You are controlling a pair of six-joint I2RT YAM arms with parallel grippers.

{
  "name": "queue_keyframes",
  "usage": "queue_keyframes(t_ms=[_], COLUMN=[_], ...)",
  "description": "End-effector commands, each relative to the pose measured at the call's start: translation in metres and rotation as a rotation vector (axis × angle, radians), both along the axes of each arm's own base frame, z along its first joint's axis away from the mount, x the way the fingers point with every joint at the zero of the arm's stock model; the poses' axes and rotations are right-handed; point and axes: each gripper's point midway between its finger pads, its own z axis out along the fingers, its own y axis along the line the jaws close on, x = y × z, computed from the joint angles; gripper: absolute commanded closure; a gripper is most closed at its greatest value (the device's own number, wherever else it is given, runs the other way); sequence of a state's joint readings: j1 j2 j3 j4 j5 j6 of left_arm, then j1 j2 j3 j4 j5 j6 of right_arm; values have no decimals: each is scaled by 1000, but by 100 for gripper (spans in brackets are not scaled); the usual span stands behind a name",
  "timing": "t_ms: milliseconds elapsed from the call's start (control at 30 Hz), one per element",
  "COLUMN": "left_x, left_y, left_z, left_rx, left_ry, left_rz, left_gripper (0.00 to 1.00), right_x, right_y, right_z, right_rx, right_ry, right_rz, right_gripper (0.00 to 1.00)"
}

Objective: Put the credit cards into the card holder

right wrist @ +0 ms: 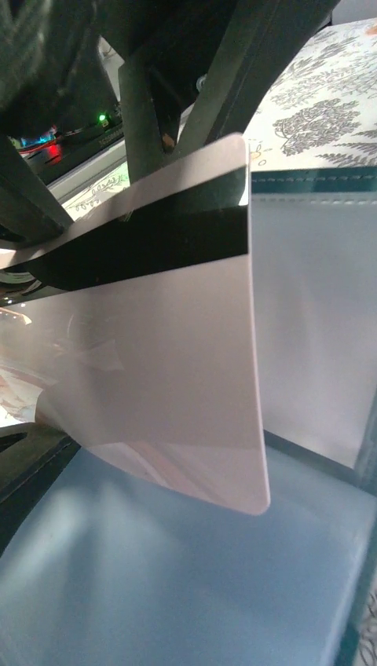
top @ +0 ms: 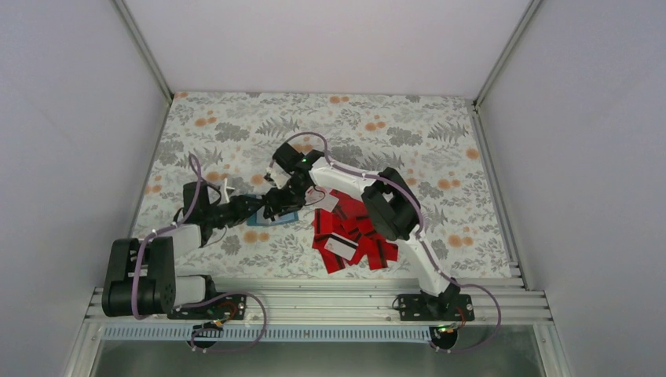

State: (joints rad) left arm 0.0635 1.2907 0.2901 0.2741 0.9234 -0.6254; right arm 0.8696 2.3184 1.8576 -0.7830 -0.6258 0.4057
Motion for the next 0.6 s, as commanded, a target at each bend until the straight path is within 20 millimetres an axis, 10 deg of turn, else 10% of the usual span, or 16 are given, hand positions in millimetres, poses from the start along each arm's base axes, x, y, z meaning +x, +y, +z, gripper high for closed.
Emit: queue_keyframes(t_ms=[0,567], left_x=[4,7], left_y=[-3,2], left_z=[9,-7], left_rx=[-19,11], left_ry=[-47,15], left_rz=[-26,0], left_gripper=[71,75], right_x=[-4,-6], right_y=[12,19], right_z=[7,15], right_rx=[43,74], right_ry=[3,-3], right_rz=[40,54], right_gripper=[48,48])
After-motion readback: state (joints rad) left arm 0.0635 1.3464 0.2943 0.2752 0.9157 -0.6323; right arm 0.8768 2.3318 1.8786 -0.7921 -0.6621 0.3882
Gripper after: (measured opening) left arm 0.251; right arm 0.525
